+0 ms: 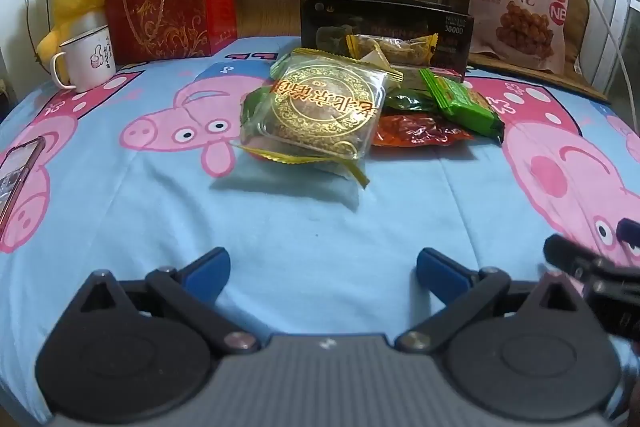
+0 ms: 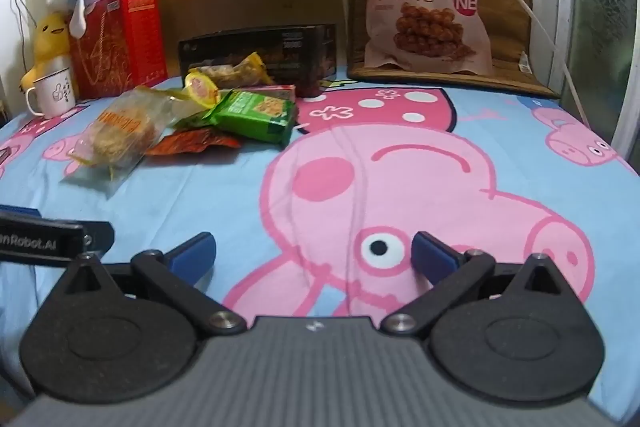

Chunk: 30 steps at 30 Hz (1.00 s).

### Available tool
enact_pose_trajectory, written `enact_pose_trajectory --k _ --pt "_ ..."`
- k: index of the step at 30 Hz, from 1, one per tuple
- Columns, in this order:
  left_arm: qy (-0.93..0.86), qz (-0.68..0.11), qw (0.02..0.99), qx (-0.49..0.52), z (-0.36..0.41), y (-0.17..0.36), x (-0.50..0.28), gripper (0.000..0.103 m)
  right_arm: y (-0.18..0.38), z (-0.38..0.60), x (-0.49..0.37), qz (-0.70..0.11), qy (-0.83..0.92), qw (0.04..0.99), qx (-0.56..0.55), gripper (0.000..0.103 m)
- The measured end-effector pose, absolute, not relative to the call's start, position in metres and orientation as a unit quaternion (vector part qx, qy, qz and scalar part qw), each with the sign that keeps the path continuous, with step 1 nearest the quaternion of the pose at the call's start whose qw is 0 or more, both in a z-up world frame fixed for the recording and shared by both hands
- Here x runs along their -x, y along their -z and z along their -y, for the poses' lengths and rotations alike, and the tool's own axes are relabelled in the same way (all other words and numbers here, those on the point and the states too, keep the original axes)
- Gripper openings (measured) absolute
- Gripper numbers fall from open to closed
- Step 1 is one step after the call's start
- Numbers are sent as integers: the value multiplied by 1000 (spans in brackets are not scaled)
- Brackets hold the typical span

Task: Organize snacks
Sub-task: 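Reach the left tool toward the gold round mooncake package, then grasp the gold mooncake package with the left tool and lift it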

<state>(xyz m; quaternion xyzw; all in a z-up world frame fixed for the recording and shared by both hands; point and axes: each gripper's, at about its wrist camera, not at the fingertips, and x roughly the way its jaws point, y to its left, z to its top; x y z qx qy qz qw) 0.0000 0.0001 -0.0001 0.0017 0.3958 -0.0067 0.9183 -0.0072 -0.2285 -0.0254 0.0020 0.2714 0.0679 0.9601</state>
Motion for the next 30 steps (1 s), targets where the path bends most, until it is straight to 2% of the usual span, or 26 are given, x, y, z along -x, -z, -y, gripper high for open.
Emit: enact_pose_trajectory --k 8,10,13,15,17,20,22,24,30 --pt "61 -350 934 17 -16 -3 16 103 16 249 -6 -258 -75 963 -22 103" --pt "76 -341 937 7 -17 0 16 103 11 250 -13 -262 -88 961 -21 99" --pt "99 -330 939 1 -26 1 20 103 6 243 -26 -277 -116 954 -17 85" --pt "110 -333 936 22 -40 -3 15 103 1 236 -35 -293 -149 944 -23 68" --pt "111 -320 939 60 -63 -12 10 102 -3 224 -45 -304 -191 933 -28 62" --pt "107 -299 943 98 -91 -27 -2 91 -11 199 -57 -310 -249 917 -18 49" --pt "110 -305 937 130 -104 -32 -15 83 -20 186 -74 -315 -273 909 -12 46" --pt "129 -325 921 173 -115 -31 -30 68 -30 175 -95 -318 -284 904 -21 41" --pt "167 -350 896 215 -105 -14 -50 52 -38 150 -150 -336 -296 893 -35 40"
